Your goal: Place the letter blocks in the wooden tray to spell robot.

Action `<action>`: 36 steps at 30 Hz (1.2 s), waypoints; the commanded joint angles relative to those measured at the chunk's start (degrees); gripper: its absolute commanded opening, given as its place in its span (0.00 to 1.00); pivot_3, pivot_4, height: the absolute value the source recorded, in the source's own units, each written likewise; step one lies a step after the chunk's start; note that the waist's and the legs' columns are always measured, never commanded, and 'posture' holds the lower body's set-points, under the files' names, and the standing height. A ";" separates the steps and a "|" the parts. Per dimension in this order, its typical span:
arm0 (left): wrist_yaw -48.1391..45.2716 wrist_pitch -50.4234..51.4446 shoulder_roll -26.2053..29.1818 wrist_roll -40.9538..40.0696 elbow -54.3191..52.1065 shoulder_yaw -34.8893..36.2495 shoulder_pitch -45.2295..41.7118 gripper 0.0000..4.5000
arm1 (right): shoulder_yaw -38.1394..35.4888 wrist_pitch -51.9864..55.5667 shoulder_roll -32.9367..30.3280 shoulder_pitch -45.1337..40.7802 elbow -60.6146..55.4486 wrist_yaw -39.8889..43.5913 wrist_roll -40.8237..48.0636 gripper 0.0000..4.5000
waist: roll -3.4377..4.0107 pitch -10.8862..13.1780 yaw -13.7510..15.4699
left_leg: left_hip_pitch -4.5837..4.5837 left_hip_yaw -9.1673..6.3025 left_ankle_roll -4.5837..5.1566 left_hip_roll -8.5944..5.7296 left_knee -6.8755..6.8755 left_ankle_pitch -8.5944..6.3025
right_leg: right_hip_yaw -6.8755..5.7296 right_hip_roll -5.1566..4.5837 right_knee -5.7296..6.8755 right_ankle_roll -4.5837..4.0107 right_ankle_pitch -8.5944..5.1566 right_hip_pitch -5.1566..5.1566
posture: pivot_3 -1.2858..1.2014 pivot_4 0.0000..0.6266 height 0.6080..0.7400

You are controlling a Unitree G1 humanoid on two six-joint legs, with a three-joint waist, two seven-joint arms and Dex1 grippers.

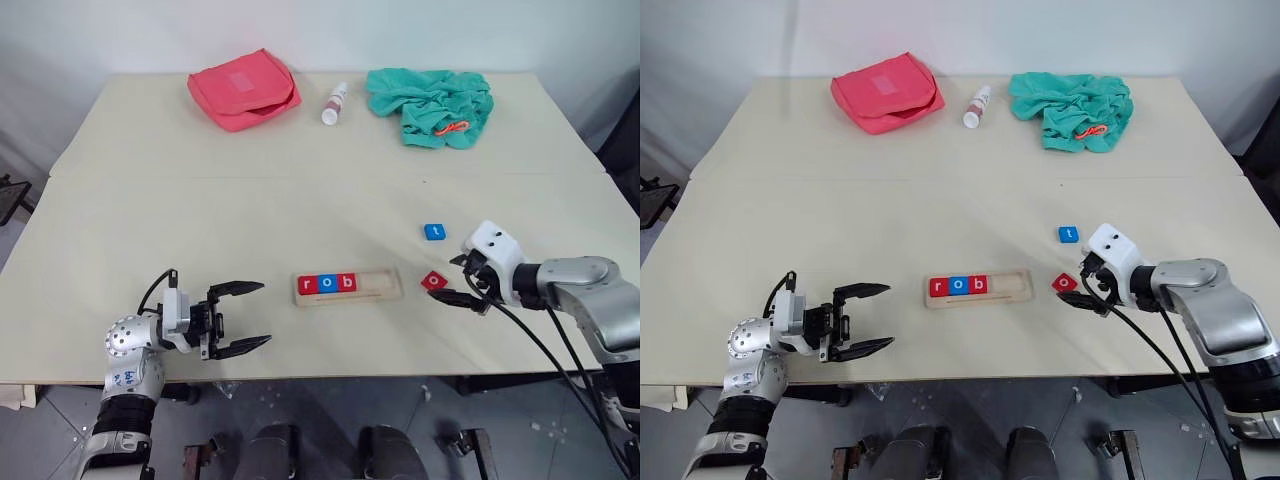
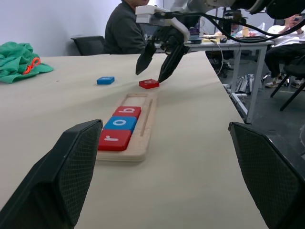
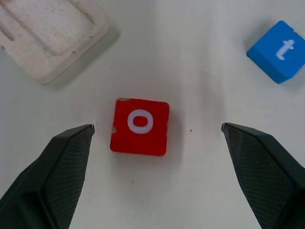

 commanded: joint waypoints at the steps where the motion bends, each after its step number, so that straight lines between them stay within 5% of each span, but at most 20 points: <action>1: 0.71 -0.20 0.69 -0.87 -2.78 1.15 1.40 1.00 | 0.97 -1.00 0.47 -1.19 0.33 0.34 -1.38 0.99 | 0.00 0.00 0.38 | -0.01 0.00 0.00 0.00 0.01 0.00 | 0.00 0.00 0.00 0.00 0.00 0.00 | 0.52 0.24 1.00; 4: 1.18 -0.06 0.73 -0.83 -3.59 1.18 2.00 1.00 | 1.59 -1.57 0.98 -1.54 1.65 0.03 -2.36 0.86 | 0.00 0.00 0.60 | 0.00 0.00 0.00 0.01 0.07 0.00 | 0.01 0.01 -0.01 0.00 0.00 0.04 | 0.52 0.24 1.00; 11: 1.48 0.20 1.25 -1.16 -4.96 1.49 3.49 1.00 | 1.14 -2.40 0.75 -2.04 1.04 1.04 -2.63 0.32 | 0.00 0.00 0.76 | 0.01 -0.01 0.00 0.00 0.10 0.00 | 0.00 0.00 -0.02 0.00 0.00 0.08 | 0.52 0.24 1.00; 24: 0.45 -0.35 1.31 -0.58 -1.47 1.21 0.26 1.00 | 8.57 -4.88 -0.18 -14.46 -2.34 15.11 -2.90 0.32 | 0.00 0.00 0.65 | -0.01 -0.01 0.00 0.01 0.08 0.00 | -0.02 0.01 -0.02 0.00 0.00 0.04 | 0.52 0.24 1.00; 36: 0.62 -0.93 1.60 -0.60 -2.59 1.73 1.24 1.00 | 19.17 -12.24 7.69 -22.95 5.59 19.58 -10.22 0.32 | 0.00 0.00 0.54 | -0.06 -0.08 0.00 -0.01 0.08 0.00 | -0.07 0.00 0.02 0.00 0.00 -0.02 | 0.52 0.24 1.00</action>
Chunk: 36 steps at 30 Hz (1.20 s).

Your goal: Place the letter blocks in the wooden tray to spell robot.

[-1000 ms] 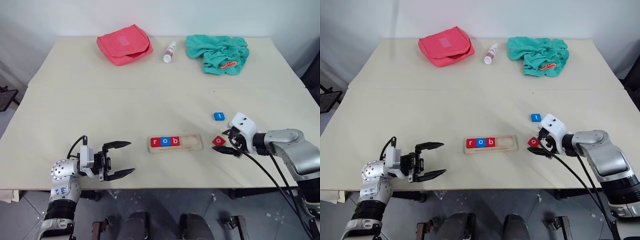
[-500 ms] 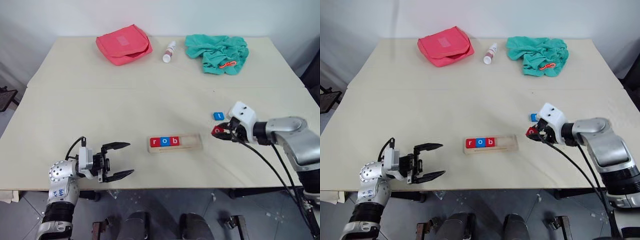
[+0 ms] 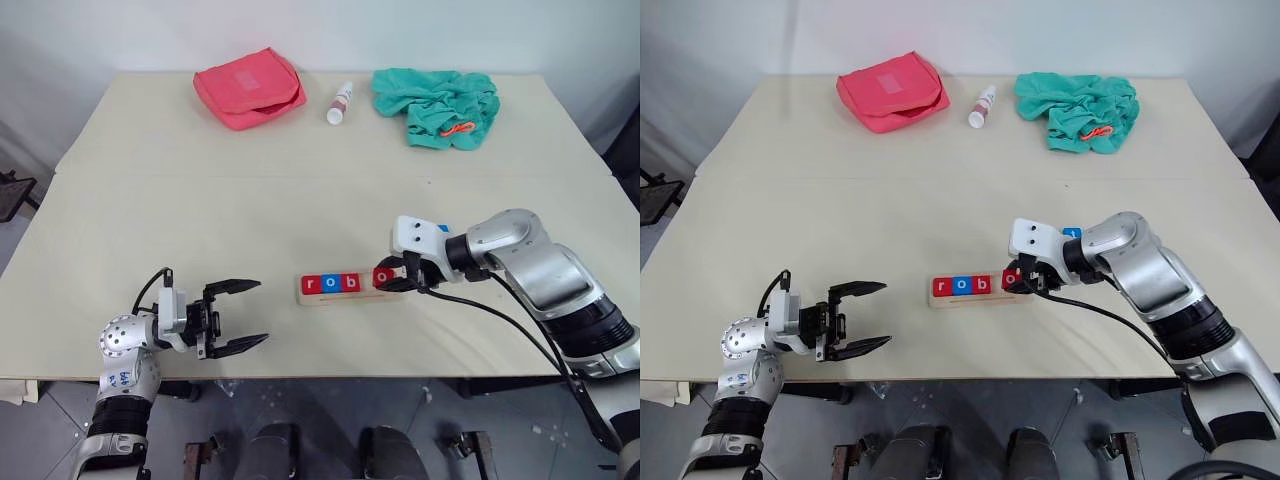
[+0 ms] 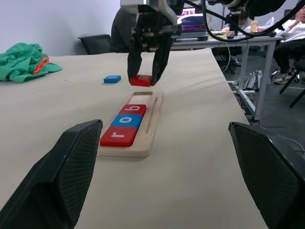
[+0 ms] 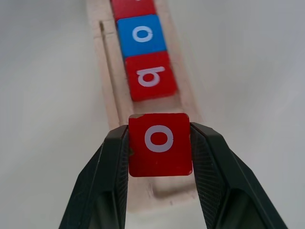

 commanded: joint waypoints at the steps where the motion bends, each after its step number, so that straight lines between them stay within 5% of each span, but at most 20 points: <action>1: 0.39 -0.78 0.77 -0.57 -1.82 1.10 1.23 1.00 | 0.23 -2.46 1.22 -2.32 1.45 1.23 -1.77 0.32 | 0.00 0.00 -0.07 | 0.00 0.00 0.00 0.00 0.01 0.00 | -0.01 0.00 0.00 0.00 0.00 0.00 | 0.52 0.24 1.00; 15: 1.65 -0.82 0.67 -0.42 -3.21 1.44 2.48 1.00 | 0.71 -6.69 6.10 -4.70 7.53 3.94 -5.77 0.32 | 0.00 0.00 -0.17 | 0.01 0.00 0.00 0.01 0.01 0.00 | -0.04 0.01 0.02 0.00 0.00 -0.01 | 0.52 0.24 1.00; 24: 1.79 -0.86 0.48 -0.27 -2.80 1.14 2.02 1.00 | -0.07 -6.03 6.20 -3.92 5.58 4.71 -5.96 0.99 | 0.00 0.00 -0.16 | 0.01 0.00 0.00 0.01 0.01 0.00 | -0.05 0.01 0.03 0.00 0.00 -0.01 | 0.52 0.24 1.00; 36: 1.01 -1.00 0.00 0.17 0.12 0.46 -1.13 1.00 | -7.54 -0.13 3.70 1.66 -2.83 1.24 -1.93 0.95 | 0.00 0.00 0.00 | 0.00 -0.03 0.00 0.00 0.01 0.00 | -0.07 0.00 0.03 0.00 0.00 0.00 | 0.52 0.24 1.00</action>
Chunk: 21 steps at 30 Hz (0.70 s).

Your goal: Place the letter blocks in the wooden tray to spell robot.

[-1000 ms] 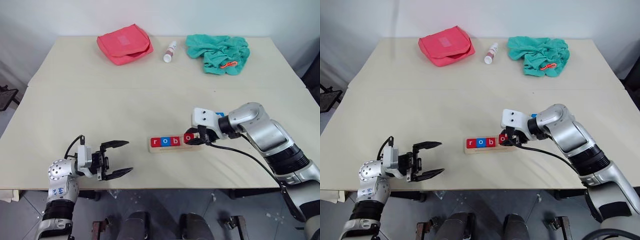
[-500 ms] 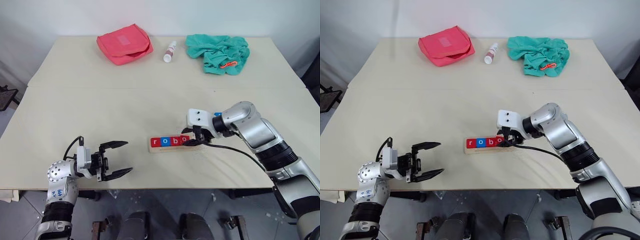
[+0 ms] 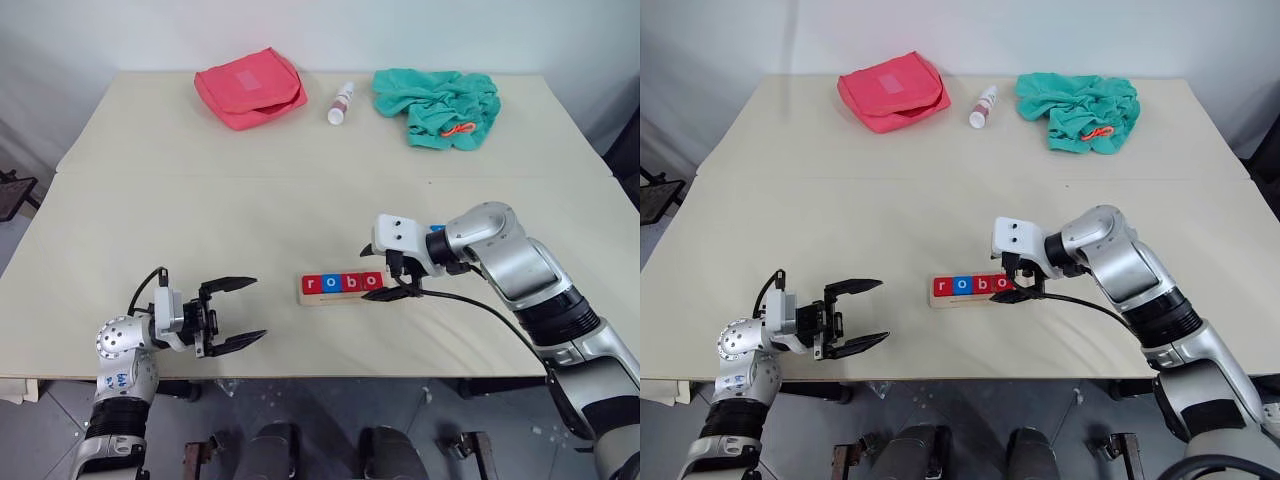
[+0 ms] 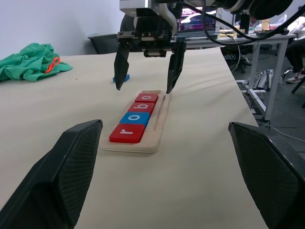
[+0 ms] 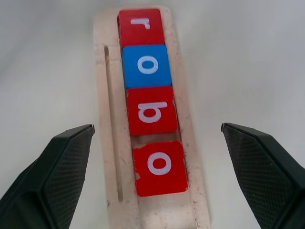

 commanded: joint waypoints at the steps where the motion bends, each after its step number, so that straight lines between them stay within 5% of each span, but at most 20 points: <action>1: -0.37 -0.53 0.11 0.04 0.30 -0.21 -0.74 1.00 | -5.15 2.25 -2.18 2.52 -4.99 -1.54 2.50 0.91 | 0.00 0.00 0.04 | 0.00 -0.01 0.00 0.00 0.00 0.00 | -0.01 0.00 -0.01 0.00 0.00 0.00 | 0.52 0.24 1.00; 13: -1.77 -0.31 0.26 -0.20 1.25 -0.13 -1.24 1.00 | -4.60 0.81 -3.61 6.25 -2.95 -4.11 1.28 0.05 | -0.01 0.00 -0.07 | 0.01 0.04 0.00 0.02 -0.01 0.00 | -0.01 0.01 0.00 0.00 0.00 -0.01 | 0.52 0.24 1.00; 21: -0.87 0.05 1.00 -0.73 -1.95 0.78 2.26 1.00 | -2.39 -2.74 -2.24 6.10 1.33 -4.02 -0.20 0.01 | -0.01 0.00 -0.08 | 0.01 0.04 0.00 0.02 0.00 0.00 | 0.00 0.00 0.00 0.00 0.00 0.00 | 0.52 0.24 1.00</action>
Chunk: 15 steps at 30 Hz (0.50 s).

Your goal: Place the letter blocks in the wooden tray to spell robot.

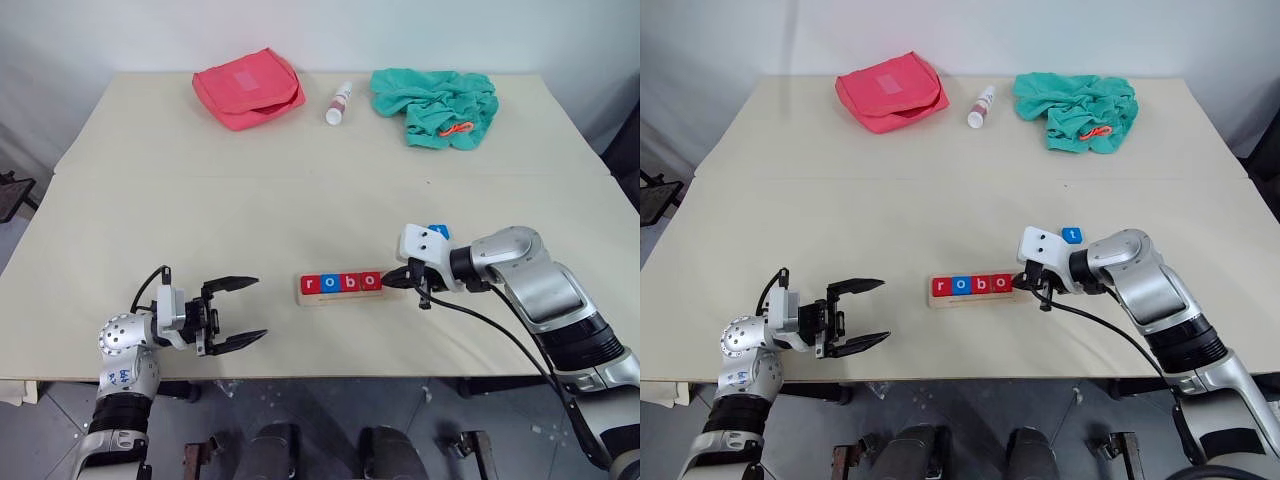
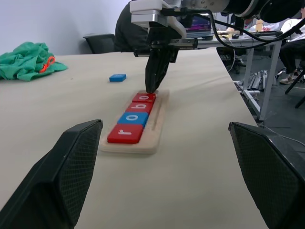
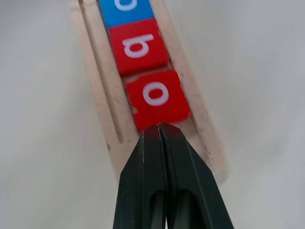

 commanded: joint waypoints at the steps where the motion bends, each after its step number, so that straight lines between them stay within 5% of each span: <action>1: 0.66 0.09 1.03 -0.86 -3.28 1.01 2.10 1.00 | 1.03 -2.28 0.99 -0.88 0.89 0.25 -0.78 0.01 | 0.00 0.00 0.01 | 0.00 -0.01 0.00 0.00 0.00 0.00 | 0.00 0.00 0.00 0.00 0.00 0.00 | 0.52 0.24 1.00; 15: 1.54 0.22 0.82 -0.69 -3.34 0.51 2.08 1.00 | -3.78 -0.12 -0.51 -0.16 -1.67 -3.36 -0.94 0.01 | 0.00 0.00 0.19 | 0.00 -0.01 0.00 0.00 0.01 0.00 | 0.01 0.00 0.00 0.00 0.00 0.01 | 0.52 0.24 1.00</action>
